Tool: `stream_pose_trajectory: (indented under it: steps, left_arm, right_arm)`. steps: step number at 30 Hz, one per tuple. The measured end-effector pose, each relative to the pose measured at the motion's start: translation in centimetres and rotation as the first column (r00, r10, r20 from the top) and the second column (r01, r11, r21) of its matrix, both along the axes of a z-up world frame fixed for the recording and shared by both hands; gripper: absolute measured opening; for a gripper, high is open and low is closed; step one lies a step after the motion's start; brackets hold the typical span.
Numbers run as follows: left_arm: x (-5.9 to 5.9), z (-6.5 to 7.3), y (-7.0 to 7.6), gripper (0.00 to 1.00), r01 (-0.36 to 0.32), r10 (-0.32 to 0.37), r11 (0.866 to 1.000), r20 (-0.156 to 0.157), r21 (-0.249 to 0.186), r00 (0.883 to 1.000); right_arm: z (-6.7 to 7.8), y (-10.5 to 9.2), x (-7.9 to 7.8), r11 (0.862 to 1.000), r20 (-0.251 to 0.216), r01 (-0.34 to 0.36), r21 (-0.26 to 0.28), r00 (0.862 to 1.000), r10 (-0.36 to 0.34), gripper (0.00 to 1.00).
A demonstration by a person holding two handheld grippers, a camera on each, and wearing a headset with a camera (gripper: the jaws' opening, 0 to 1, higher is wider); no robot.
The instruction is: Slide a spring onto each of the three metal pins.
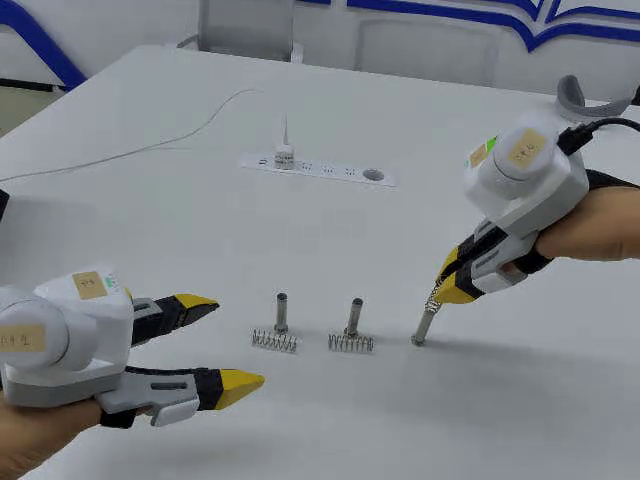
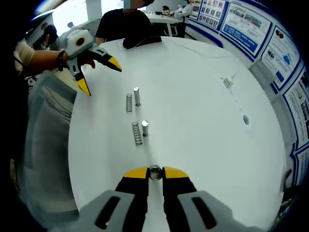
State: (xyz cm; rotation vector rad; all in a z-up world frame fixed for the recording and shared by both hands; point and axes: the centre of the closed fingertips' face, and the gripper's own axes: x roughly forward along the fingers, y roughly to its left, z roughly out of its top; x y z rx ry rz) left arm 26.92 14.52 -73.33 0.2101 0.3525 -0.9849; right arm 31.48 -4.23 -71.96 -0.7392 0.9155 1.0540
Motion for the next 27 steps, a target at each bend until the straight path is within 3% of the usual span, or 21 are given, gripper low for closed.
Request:
stream_pose_trajectory:
  steps: [27]
  left_arm:
    - [-0.11, -0.13, -0.08, 0.59, 0.005, -0.005, 1.000, -0.007, 0.002, 1.000]
  right_arm:
    - [-0.91, -0.03, 0.19, 0.999, -0.002, -0.006, -0.038, 1.000, 0.006, 0.12]
